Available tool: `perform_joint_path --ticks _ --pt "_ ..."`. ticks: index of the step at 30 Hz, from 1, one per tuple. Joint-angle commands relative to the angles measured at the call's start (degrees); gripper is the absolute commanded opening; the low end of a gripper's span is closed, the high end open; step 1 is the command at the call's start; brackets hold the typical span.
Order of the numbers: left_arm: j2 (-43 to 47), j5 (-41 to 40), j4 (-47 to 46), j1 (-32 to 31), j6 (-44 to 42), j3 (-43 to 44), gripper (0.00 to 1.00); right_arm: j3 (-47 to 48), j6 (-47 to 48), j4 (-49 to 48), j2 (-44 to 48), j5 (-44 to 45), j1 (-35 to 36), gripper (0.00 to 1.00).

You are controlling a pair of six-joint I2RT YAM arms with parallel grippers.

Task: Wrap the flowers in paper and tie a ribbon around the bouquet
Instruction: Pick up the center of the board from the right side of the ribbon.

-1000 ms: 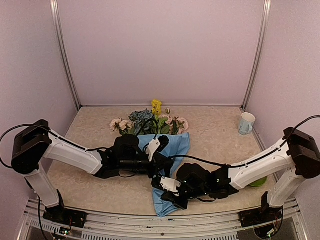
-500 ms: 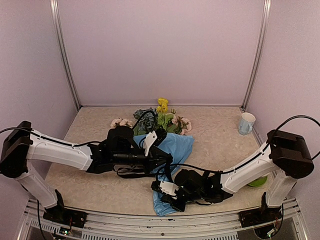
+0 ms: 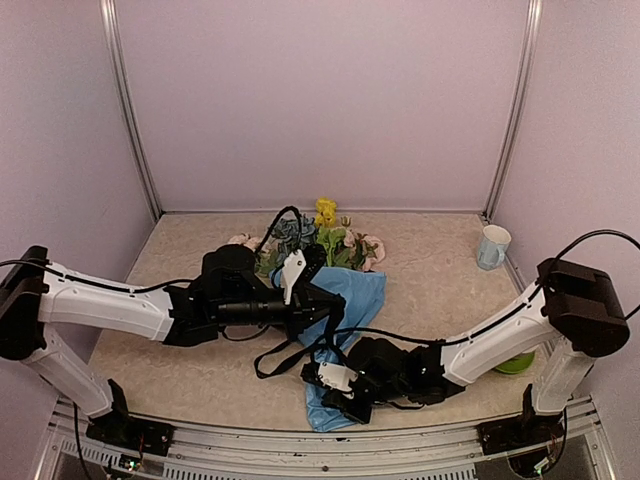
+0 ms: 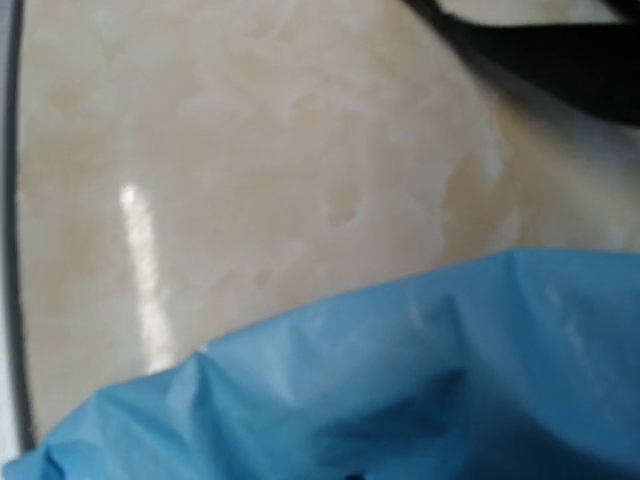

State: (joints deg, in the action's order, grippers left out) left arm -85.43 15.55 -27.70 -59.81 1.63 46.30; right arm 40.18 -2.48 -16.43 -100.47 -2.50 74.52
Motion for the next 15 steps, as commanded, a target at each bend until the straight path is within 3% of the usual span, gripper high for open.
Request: perform_joint_path --ticks 1,11,14,15 --pt "-4.1 -1.6 -6.0 1.3 1.7 -1.5 0.00 1.4 0.8 9.3 5.3 -3.3 0.4 0.17" --pt "-7.1 0.0 -7.5 1.9 3.4 -1.1 0.00 1.0 1.0 6.0 21.5 -13.9 0.4 0.30" --pt "-6.3 -0.5 -7.4 2.1 3.6 -1.3 0.00 -1.6 -1.7 5.2 27.6 -8.7 -0.8 0.31" --pt "-6.0 -0.7 -7.4 2.1 3.7 -1.5 0.00 -2.8 -3.8 4.7 30.5 -4.6 -1.6 0.39"
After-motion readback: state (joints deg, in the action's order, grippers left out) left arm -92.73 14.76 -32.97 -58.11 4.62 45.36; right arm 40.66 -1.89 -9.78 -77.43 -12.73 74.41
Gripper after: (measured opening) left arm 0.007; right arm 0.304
